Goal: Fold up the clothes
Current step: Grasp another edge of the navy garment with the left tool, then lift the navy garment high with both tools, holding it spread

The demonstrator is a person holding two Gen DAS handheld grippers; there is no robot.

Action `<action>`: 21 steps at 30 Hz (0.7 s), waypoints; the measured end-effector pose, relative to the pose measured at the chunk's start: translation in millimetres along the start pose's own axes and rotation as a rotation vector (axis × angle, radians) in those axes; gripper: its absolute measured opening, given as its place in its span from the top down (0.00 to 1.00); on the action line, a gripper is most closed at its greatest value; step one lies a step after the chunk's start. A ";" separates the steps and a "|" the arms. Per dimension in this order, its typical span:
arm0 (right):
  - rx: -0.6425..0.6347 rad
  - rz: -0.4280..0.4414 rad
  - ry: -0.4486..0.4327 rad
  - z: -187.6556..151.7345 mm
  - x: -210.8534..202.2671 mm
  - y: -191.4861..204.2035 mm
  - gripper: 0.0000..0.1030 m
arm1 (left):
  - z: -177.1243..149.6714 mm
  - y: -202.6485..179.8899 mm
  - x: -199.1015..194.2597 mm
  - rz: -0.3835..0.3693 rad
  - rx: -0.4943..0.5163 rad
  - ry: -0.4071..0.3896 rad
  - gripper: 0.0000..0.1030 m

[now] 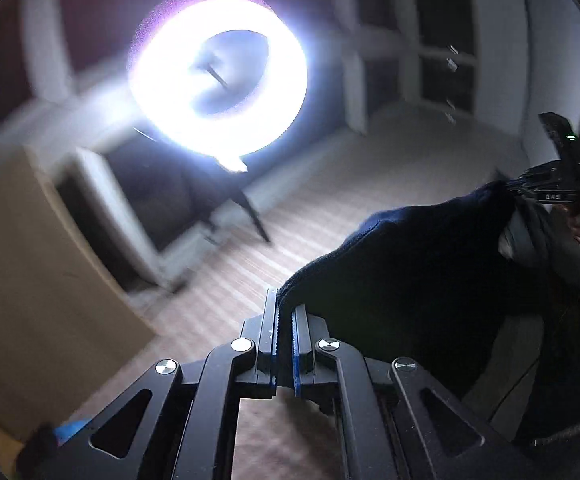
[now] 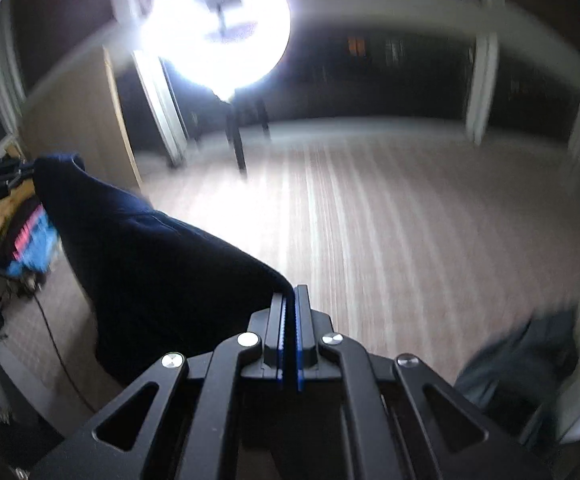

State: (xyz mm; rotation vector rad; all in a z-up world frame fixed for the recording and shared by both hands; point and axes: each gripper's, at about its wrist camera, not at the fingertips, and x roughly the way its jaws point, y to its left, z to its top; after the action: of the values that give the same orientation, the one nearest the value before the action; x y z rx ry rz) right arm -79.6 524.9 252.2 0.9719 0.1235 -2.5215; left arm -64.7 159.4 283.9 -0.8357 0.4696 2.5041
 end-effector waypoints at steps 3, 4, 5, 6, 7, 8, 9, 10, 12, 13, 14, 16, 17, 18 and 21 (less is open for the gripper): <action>-0.098 -0.010 -0.176 62.6 -51.0 28.7 0.97 | 25.7 10.8 -68.8 0.133 -0.009 -0.117 0.96; -0.130 -0.015 -0.225 79.5 -68.2 38.5 0.97 | 34.4 13.8 -92.8 0.179 -0.010 -0.158 0.96; -0.163 -0.024 -0.276 94.9 -86.6 49.1 0.97 | 42.0 15.6 -117.4 0.222 -0.010 -0.198 0.96; -0.198 -0.031 -0.330 110.8 -108.4 61.3 0.97 | 48.1 15.7 -142.7 0.262 -0.008 -0.236 0.96; -0.223 -0.037 -0.374 121.4 -128.3 71.6 0.97 | 53.7 14.8 -167.5 0.304 -0.003 -0.271 0.96; -0.245 -0.042 -0.415 129.9 -147.2 81.0 0.97 | 58.3 11.9 -192.0 0.354 0.012 -0.302 0.96; -0.266 -0.046 -0.455 138.5 -166.1 90.5 0.97 | 62.4 8.1 -215.6 0.399 0.029 -0.332 0.96; -0.288 -0.051 -0.495 147.0 -185.0 99.9 0.97 | 65.6 4.3 -236.7 0.433 0.038 -0.358 0.96; -0.326 -0.068 -0.571 155.7 -221.7 119.0 0.97 | 71.8 -4.7 -279.4 0.498 0.048 -0.408 0.96; -0.342 -0.074 -0.605 157.5 -236.8 127.1 0.97 | 73.5 -9.5 -296.6 0.527 0.054 -0.426 0.96; -0.357 -0.081 -0.637 157.8 -251.4 134.5 0.97 | 75.3 -14.3 -313.8 0.556 0.061 -0.445 0.96; -0.387 -0.096 -0.697 157.9 -278.6 147.3 0.97 | 77.9 -23.0 -341.7 0.613 0.078 -0.472 0.96; -0.401 -0.105 -0.722 158.1 -289.6 152.1 0.97 | 79.3 -27.0 -354.6 0.634 0.087 -0.486 0.96; -0.415 -0.113 -0.746 158.2 -300.5 157.0 0.97 | 80.8 -31.0 -367.5 0.655 0.095 -0.499 0.96; -0.443 -0.129 -0.807 162.9 -330.4 168.9 0.97 | 90.1 -37.6 -396.2 0.714 0.120 -0.516 0.96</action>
State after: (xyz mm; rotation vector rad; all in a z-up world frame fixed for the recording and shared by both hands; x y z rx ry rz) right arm 109.6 454.4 603.6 -0.2471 0.4723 -2.6254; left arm 194.1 108.0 595.2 0.0812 0.8252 3.1292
